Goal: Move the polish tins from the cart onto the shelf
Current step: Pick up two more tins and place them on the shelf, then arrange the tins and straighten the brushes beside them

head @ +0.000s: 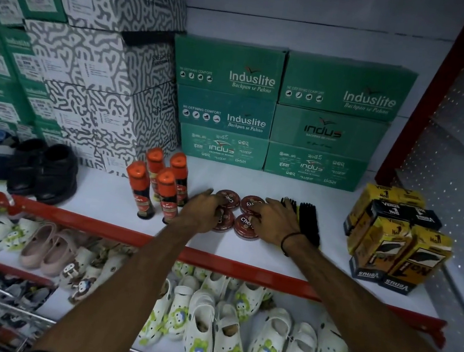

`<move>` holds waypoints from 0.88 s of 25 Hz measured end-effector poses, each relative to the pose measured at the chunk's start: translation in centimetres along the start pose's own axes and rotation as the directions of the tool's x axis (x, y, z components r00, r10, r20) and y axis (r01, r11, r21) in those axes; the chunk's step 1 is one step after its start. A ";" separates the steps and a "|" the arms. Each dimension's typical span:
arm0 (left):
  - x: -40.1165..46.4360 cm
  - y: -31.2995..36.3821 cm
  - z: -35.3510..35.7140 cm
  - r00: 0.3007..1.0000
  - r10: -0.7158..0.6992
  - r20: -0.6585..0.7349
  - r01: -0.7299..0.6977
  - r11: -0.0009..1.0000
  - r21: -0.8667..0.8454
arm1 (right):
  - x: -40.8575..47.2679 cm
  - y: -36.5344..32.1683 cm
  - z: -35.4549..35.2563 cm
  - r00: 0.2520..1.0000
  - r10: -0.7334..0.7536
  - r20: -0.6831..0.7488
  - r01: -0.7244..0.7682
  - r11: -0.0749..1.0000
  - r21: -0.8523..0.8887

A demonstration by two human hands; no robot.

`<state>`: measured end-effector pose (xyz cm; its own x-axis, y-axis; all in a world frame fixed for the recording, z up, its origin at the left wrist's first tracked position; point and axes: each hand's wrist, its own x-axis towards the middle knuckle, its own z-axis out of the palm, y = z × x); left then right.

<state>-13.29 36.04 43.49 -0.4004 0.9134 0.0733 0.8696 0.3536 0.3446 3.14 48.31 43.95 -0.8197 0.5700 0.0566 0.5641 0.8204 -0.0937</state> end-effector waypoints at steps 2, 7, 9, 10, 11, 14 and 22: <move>0.0 0.0 0.1 1.000 -0.004 -0.001 0.004 1.000 0.007 | 0.1 0.0 0.2 1.000 0.003 0.000 -0.003 1.000 -0.009; -0.1 0.0 0.2 1.000 -0.016 0.014 0.016 1.000 0.007 | 0.3 -0.2 0.1 1.000 0.013 -0.008 -0.014 0.999 -0.030; -0.1 0.3 0.1 1.000 -0.016 0.010 0.016 1.000 -0.005 | 0.2 -0.3 -0.4 0.999 0.035 -0.007 -0.034 0.999 0.018; 0.0 0.7 0.0 1.000 -0.013 -0.006 0.013 0.999 -0.035 | 0.1 0.0 -0.8 0.998 0.059 -0.020 -0.058 0.997 0.055; 0.1 1.2 0.0 0.999 -0.001 -0.038 -0.002 0.998 -0.068 | -0.1 0.3 -1.3 0.996 0.087 -0.035 -0.083 0.992 0.093; 0.8 3.7 0.6 0.996 0.050 -0.075 -0.059 0.991 -0.117 | -1.1 3.0 -3.2 0.981 0.172 -0.090 -0.154 0.972 0.178; 1.5 10.8 3.4 0.984 0.152 0.092 -0.145 0.986 -0.076 | -5.8 7.2 -4.3 0.942 0.334 0.024 -0.320 0.879 0.354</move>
<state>-3.50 41.92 44.19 -0.2352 0.9712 0.0387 0.8940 0.2005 0.4006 12.40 51.06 47.18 -0.5867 0.8098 -0.0020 0.7226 0.5224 -0.4528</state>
